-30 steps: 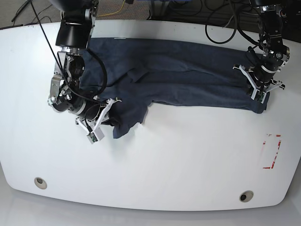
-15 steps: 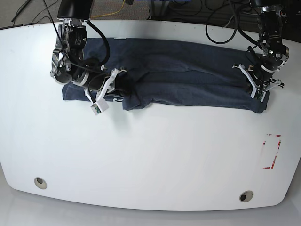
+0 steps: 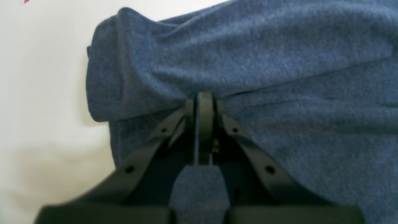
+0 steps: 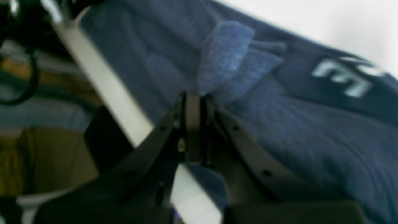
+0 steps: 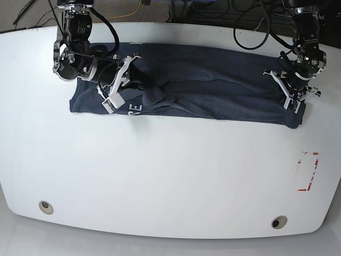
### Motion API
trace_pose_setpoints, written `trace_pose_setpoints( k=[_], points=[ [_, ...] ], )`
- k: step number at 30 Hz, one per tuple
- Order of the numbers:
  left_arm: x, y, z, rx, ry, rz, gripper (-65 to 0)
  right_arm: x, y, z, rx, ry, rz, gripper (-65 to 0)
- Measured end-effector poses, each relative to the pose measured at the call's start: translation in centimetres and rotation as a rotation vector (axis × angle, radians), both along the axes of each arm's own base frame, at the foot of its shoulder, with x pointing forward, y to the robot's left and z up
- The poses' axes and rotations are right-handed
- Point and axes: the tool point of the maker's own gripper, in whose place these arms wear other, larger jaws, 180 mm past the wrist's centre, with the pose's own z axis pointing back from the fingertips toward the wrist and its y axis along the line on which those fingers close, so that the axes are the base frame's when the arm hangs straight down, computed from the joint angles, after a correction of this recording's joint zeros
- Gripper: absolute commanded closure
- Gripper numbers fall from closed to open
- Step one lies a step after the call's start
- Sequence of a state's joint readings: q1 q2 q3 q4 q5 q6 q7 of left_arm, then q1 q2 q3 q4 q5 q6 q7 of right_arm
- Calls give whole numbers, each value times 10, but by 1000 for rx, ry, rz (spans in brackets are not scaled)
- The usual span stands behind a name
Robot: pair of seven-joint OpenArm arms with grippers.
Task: Layout the t-shirt on the table in an organized manner, then fold the t-shirt properly
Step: 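Fold the grasped sleeve with the right gripper over onto the shirt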
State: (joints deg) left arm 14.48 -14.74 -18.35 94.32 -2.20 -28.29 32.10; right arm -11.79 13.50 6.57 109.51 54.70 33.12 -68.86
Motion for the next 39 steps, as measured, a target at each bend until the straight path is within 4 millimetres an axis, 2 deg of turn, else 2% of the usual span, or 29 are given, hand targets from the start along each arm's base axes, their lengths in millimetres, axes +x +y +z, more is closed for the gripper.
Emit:
trace_pose_setpoints(
  k=[1, 4, 5, 6, 7, 10, 12, 14, 19, 23, 25, 33, 37, 39],
  points=[
    [0, -1, 0, -1, 0, -1, 0, -3, 3, 0, 6, 4, 21, -11],
    [0, 0, 0, -1, -1, 0, 0, -9, 9, -1, 7, 14, 59, -117],
    [0, 0, 0, 0, 0, 0, 0, -11, 10, -1, 5, 16, 70, -185],
    [0, 0, 0, 1, 0, -1, 0, -14, 10, -3, -4, 21, 85, -210],
    [0, 0, 0, 1, 0, -1, 0, -15, 10, -4, -9, 25, 92, -285],
    [0, 0, 0, 0, -1, 0, 0, -20, 8, -7, -30, 34, 122, -433],
    [0, 0, 0, 0, -1, -1, 0, -22, 6, -9, -43, 38, 130, -506],
    [0, 0, 0, 1, 0, -1, 0, -24, 4, -10, -55, 42, 145, -539],
    [0, 0, 0, 1, -1, -1, 0, -40, 6, -18, -96, 68, 232, -528],
    [0, 0, 0, 1, 0, -1, 0, -44, 2, -21, -135, 72, 280, -496],
    [0, 0, 0, 1, -1, 0, 0, -39, 0, -19, -146, 57, 283, -482],
    [0, 0, 0, 1, 0, 0, 0, 1, -16, 4, -121, -64, 163, -423],
    [0, 0, 0, 0, -1, -1, 0, 21, -28, 12, -147, -122, 111, -358],
    [0, 0, 0, 1, -1, -1, 0, 32, -40, 14, -193, -153, 67, -285]
  ],
)
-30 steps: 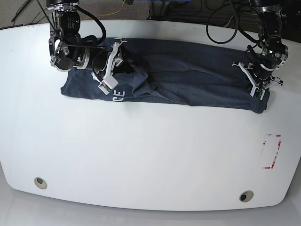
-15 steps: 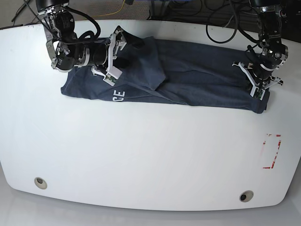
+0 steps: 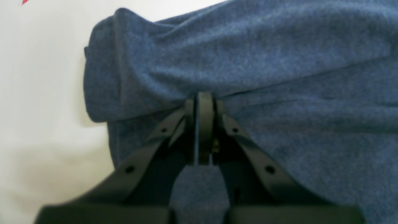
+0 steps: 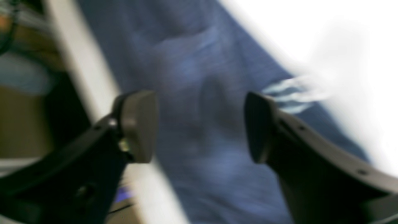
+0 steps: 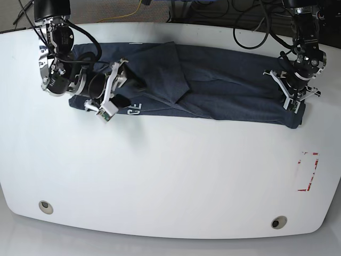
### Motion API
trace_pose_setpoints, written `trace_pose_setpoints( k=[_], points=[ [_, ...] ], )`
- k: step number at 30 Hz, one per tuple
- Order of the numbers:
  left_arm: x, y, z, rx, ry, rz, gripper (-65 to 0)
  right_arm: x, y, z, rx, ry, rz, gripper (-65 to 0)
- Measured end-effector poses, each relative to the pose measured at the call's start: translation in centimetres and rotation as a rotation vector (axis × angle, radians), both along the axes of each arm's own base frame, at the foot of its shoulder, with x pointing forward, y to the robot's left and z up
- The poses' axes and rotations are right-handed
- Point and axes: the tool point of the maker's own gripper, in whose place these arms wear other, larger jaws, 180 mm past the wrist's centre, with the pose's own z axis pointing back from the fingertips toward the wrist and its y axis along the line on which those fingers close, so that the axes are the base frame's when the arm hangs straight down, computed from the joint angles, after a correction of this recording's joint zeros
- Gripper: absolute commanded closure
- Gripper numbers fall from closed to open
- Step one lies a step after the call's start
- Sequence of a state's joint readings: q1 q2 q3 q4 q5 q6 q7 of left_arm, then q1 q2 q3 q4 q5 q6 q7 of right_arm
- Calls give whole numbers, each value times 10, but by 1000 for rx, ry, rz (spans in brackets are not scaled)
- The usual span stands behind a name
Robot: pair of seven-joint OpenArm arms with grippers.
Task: Layout the t-shirt on the table in an organized manner, then fold the t-shirt properly
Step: 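Fold the grasped sleeve with the right gripper over onto the shirt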
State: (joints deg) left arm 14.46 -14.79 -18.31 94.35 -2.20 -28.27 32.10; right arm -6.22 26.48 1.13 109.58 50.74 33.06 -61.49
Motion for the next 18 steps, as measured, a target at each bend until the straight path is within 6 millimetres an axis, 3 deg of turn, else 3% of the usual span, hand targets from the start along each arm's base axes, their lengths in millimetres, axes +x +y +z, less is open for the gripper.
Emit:
trace_pose_setpoints(
  k=[3, 5, 12, 18],
  points=[
    [1, -1, 3, 3, -9, -3, 0, 12, -19, -4, -69, -34, -81, -144],
    [5, -4, 10, 2, -39, -13, 0, 14, -26, -9, -98, -36, -120, -13],
    [23, -12, 42, -14, -181, -42, 0, 3, -21, -31, -163, -10, -165, 0],
    [22, 10, 53, 0, -239, 11, 0, -8, -14, -45, -186, -50, -175, 0]
  ],
)
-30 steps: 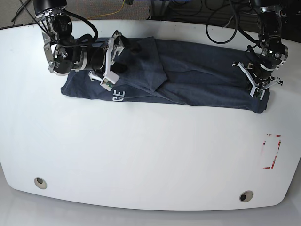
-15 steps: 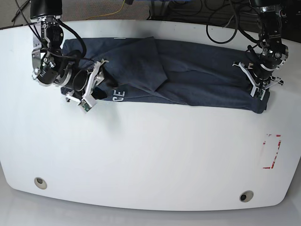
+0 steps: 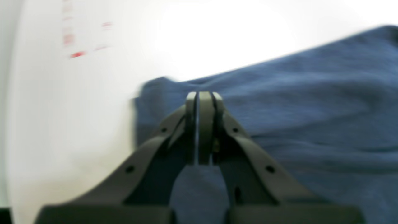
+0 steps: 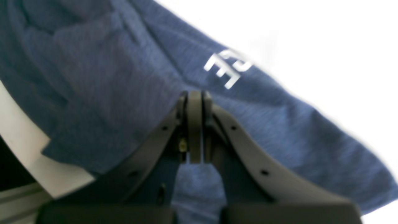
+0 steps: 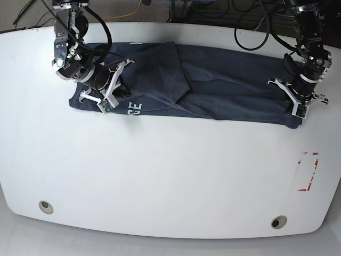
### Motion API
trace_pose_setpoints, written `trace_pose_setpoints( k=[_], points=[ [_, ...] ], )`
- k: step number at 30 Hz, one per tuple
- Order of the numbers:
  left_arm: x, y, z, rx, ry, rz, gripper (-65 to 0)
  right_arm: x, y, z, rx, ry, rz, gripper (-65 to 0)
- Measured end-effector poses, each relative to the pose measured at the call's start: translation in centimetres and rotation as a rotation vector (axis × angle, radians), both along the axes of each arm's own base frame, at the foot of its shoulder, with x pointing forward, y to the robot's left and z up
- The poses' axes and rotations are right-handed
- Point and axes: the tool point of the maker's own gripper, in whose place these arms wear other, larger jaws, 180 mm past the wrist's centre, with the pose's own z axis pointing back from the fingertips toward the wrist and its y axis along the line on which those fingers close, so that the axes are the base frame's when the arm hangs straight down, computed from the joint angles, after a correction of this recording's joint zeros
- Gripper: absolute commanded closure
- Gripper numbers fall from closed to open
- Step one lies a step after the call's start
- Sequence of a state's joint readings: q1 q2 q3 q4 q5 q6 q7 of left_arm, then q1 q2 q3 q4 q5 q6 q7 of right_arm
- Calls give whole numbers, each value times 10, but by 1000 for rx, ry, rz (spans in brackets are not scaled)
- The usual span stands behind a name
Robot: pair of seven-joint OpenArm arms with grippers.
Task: Layout the t-shirt on the table in an organized manner, then fold the t-shirt properly
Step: 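Fold the grasped sleeve with the right gripper over onto the shirt, then move the left gripper along the shirt side and grasp its edge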
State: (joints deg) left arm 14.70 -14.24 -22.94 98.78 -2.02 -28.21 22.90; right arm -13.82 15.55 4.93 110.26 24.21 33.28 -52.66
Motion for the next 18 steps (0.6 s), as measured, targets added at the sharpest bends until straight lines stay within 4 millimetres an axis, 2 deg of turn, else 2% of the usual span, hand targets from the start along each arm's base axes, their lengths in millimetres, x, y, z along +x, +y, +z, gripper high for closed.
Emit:
trace_pose_setpoints(
  k=[3, 8, 12, 16, 18],
  points=[
    [2, 16, 12, -14, -70, 52, 0, -10, 0, -12, -48, 20, 9, 0],
    [-4, 36, 2, -25, -41, 125, -13, -13, 5, -25, -46, 26, -4, 0],
    [-11, 54, -10, -21, 46, 195, -118, -20, 3, -48, -36, 79, -26, 0],
    [-15, 79, -5, -16, 84, 286, -274, -22, 0, -61, -12, 96, -46, 0],
    [-15, 87, -3, -8, 94, 316, -328, -19, 0, -61, 12, 81, -53, 0]
  ],
)
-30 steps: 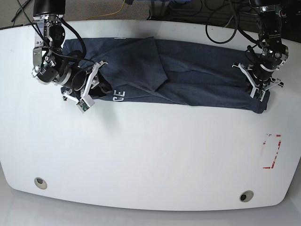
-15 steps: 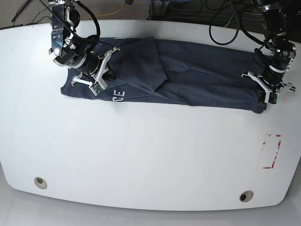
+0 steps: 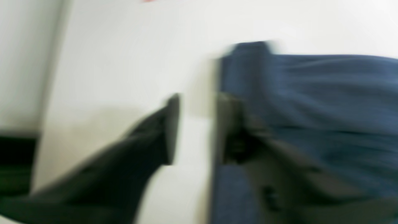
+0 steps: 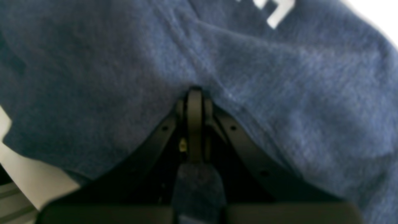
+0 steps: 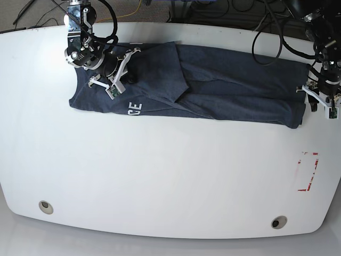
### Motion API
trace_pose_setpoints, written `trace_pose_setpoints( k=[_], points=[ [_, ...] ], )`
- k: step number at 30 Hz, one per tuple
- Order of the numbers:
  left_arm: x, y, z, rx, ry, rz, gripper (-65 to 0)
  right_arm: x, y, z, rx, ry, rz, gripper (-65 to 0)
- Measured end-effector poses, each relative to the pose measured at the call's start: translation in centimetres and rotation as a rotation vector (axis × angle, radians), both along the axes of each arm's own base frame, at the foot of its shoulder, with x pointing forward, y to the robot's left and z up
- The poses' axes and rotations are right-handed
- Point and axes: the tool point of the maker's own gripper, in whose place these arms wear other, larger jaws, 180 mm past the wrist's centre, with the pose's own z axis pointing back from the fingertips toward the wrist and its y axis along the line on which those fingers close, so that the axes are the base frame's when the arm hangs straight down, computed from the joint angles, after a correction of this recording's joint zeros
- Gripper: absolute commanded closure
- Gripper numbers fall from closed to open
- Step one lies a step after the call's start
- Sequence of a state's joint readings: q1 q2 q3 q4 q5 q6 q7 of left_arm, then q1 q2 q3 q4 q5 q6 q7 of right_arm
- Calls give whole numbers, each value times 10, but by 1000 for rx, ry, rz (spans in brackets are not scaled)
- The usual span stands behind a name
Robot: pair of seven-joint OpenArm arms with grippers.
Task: Layout the t-shirt on the table in an organized manner, then fold the t-shirt properly
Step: 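Move the left gripper along the shirt side and grasp its edge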
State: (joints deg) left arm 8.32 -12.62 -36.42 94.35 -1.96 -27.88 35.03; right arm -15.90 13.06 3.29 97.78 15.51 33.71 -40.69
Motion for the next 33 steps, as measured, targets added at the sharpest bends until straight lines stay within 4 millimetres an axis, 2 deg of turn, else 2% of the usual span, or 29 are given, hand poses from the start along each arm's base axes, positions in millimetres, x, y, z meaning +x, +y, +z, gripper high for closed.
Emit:
trace_pose_setpoints(
  k=[4, 11, 16, 18, 23, 33],
  points=[
    [8, 1, 9, -4, -32, 1, -381, 2, 2, -1, 19, -6, -5, 0],
    [10, -3, 7, -19, -33, -1, -384, 3, 2, -2, 24, -8, -10, 0],
    [24, -9, 15, -77, -82, -9, -384, 3, 2, -2, 25, -8, -10, 0],
    [28, -15, 12, -107, -86, -26, -384, 3, 2, -2, 25, -8, -10, 0],
    [31, -38, -13, -168, -25, -72, -384, 3, 2, -2, 25, -8, -10, 0],
    [63, -56, -22, -234, -29, -103, -384, 3, 2, -2, 26, -8, -11, 0]
  ],
)
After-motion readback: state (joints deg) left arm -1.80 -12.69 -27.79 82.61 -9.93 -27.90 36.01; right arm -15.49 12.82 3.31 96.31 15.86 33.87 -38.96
